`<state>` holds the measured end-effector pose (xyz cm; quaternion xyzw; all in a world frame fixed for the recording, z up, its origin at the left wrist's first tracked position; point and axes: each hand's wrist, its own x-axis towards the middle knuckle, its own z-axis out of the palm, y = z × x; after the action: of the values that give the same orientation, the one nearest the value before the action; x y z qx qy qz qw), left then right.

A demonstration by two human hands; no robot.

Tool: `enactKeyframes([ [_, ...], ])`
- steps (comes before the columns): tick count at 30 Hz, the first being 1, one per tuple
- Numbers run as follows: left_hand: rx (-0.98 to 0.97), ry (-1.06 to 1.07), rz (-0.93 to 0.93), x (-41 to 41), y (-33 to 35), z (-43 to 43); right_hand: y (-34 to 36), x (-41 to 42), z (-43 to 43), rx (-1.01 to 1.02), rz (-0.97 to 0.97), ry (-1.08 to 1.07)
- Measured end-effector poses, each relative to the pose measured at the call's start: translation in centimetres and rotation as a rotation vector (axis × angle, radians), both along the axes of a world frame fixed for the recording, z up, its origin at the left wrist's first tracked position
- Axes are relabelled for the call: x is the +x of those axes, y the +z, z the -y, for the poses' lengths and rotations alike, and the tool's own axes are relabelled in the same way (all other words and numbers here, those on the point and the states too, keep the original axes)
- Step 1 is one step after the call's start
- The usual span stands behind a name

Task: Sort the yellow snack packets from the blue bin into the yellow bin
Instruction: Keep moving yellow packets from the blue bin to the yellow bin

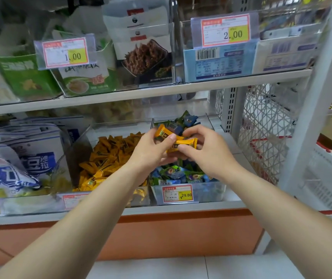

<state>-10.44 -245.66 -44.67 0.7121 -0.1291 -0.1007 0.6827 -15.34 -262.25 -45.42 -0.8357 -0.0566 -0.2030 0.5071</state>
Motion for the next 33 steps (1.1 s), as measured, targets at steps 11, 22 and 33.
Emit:
enactKeyframes([
  [11,0.070,-0.038,0.052,0.0,0.4,-2.8,1.0,0.6,4.0,-0.079,-0.081,0.061],
  [22,0.016,0.010,0.051,0.5,-0.1,-2.4,-0.3,5.5,4.1,-0.891,-0.340,-0.097],
  [33,0.112,0.168,0.162,0.6,-1.0,-2.0,1.3,0.7,2.6,0.127,-0.111,-0.239],
])
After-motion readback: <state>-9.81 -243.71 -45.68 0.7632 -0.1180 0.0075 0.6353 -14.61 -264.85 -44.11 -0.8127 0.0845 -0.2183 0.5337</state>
